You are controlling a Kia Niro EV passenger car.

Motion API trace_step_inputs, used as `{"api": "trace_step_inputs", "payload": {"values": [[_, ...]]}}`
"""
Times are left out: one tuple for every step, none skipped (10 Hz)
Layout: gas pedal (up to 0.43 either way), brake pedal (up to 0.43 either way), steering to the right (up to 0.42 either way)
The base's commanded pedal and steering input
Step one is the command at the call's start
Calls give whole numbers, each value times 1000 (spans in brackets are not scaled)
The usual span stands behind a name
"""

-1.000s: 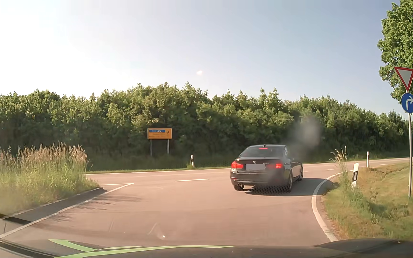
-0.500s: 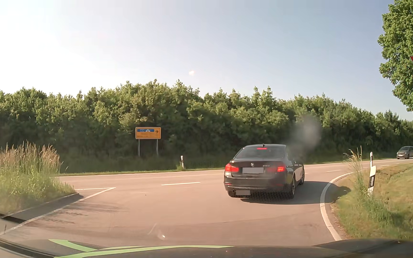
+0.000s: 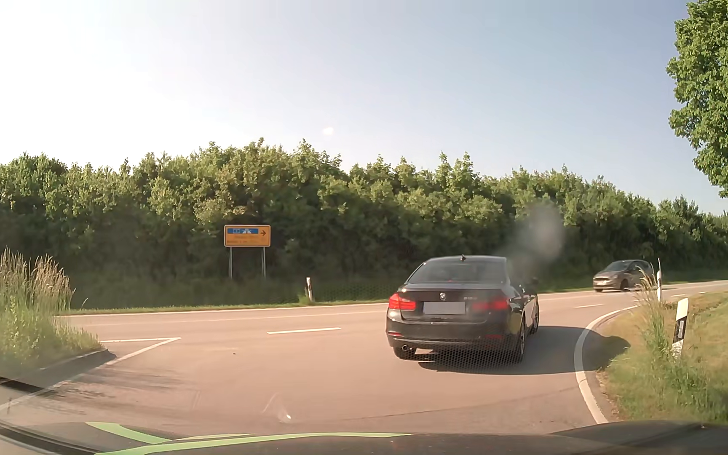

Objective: Follow the waypoints while adhering to traffic rules and regulations

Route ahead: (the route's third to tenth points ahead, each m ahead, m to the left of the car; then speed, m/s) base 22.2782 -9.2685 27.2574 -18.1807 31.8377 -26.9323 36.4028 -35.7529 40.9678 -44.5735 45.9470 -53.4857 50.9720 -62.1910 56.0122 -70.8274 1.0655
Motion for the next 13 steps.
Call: {"api": "trace_step_inputs", "payload": {"values": [[0, 238, 99], [0, 238, 99], [0, 232, 99], [0, 232, 99], [0, 220, 99], [0, 220, 99], [0, 220, 99], [0, 220, 99], [0, 220, 99], [0, 238, 99], [0, 250, 99], [0, 250, 99], [0, 256, 99]]}}
